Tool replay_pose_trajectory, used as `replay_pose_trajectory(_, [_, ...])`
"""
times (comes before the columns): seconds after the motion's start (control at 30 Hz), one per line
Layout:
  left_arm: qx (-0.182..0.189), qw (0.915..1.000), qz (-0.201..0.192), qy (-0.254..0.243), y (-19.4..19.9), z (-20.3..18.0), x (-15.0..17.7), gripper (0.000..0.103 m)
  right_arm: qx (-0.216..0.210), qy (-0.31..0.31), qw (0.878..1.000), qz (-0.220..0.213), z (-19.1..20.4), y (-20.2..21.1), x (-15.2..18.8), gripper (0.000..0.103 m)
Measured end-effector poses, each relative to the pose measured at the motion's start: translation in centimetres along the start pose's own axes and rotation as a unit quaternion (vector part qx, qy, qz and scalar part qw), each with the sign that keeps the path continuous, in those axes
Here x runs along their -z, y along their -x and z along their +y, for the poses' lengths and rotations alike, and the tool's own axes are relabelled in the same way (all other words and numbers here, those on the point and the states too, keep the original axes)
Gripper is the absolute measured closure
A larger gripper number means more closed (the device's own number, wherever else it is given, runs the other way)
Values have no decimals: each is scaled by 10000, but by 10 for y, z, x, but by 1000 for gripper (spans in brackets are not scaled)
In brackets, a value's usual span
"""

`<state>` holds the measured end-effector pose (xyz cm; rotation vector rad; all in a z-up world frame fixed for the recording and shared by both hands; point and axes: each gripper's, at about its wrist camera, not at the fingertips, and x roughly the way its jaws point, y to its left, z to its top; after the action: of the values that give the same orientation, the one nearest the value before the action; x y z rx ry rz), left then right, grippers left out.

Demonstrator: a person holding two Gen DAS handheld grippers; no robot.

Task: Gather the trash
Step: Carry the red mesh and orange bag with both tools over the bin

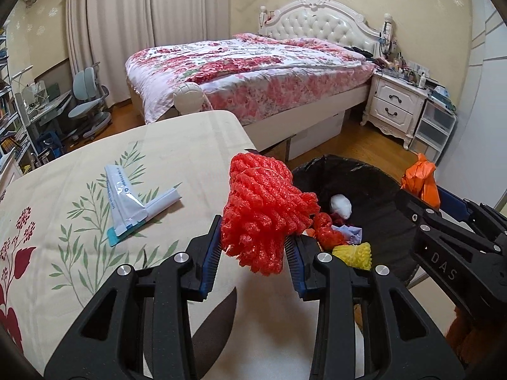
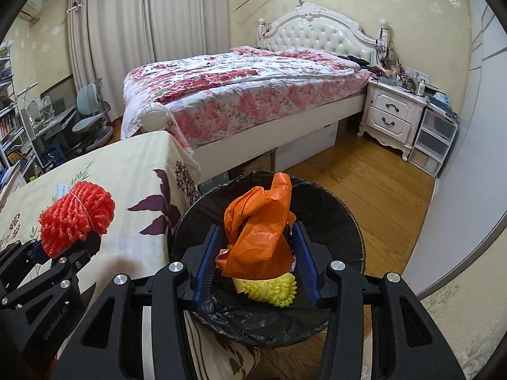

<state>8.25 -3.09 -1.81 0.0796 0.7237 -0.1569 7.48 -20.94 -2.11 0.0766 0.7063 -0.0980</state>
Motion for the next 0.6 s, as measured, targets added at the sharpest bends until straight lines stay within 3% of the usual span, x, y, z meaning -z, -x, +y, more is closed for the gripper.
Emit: replay_pose_trajectory(0.6, [44, 9998, 146, -147, -34, -30, -18, 66, 165, -321, 9992, 184, -26, -26, 1, 57])
